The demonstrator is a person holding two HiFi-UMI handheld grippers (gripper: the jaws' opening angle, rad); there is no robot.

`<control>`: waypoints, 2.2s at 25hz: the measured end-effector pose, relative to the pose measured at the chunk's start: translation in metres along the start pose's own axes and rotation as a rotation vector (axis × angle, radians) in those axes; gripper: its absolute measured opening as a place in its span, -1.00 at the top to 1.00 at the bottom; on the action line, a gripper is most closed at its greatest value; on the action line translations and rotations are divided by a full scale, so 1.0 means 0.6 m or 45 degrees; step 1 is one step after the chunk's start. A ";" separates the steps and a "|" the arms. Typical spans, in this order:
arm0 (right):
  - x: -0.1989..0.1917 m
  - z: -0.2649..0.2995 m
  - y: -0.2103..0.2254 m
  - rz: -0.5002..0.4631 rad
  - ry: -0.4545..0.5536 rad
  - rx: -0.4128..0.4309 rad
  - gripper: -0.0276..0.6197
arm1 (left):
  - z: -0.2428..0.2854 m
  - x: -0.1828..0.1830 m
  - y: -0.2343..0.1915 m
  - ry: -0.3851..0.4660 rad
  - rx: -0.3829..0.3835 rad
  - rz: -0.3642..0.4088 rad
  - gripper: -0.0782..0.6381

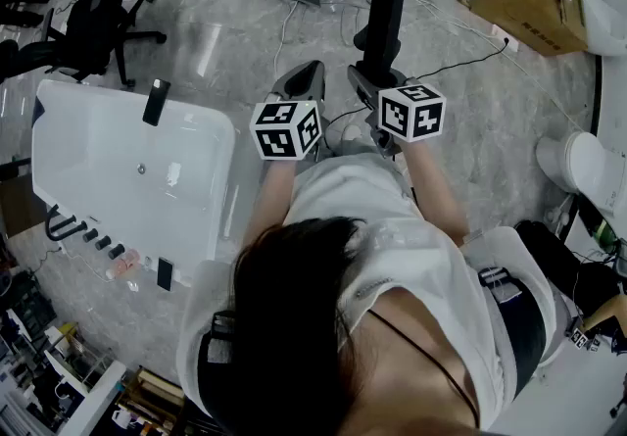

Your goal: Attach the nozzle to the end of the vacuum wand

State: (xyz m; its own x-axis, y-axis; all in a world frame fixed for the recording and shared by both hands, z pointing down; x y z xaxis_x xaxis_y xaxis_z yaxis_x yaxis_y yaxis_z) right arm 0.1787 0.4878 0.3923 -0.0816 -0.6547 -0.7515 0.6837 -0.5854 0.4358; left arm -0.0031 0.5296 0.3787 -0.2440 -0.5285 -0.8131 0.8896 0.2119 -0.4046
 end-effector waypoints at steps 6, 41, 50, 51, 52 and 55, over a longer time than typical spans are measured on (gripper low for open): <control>0.007 -0.002 0.008 -0.059 -0.003 -0.024 0.64 | 0.016 0.001 0.006 -0.031 0.040 -0.045 0.77; -0.004 -0.039 0.116 -0.027 -0.012 0.024 0.64 | 0.091 -0.028 0.065 -0.029 0.128 -0.142 0.78; 0.000 -0.030 0.126 -0.025 -0.017 0.012 0.64 | 0.099 -0.024 0.055 -0.031 0.110 -0.129 0.77; 0.000 -0.028 0.126 -0.029 -0.021 0.012 0.64 | 0.100 -0.025 0.053 -0.032 0.111 -0.133 0.77; 0.001 -0.027 0.126 -0.036 -0.027 0.012 0.64 | 0.102 -0.026 0.051 -0.031 0.111 -0.141 0.77; 0.008 -0.021 0.126 -0.069 -0.034 0.001 0.64 | 0.110 -0.026 0.039 -0.024 0.112 -0.166 0.77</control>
State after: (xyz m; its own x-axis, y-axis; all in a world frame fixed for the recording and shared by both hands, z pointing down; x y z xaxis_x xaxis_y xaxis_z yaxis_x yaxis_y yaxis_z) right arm 0.2392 0.4465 0.4155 -0.1379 -0.6349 -0.7602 0.6770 -0.6206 0.3956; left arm 0.0471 0.4887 0.4093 -0.3534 -0.5622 -0.7477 0.8813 0.0681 -0.4677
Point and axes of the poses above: the fingertips, and each gripper's own axes: z forward along the fingers, y to its right, x out of its top, the point moved 10 cm from there along -z, backward along the fingers, and after that the axes turned 1 degree about -z, right-handed, at the moved point
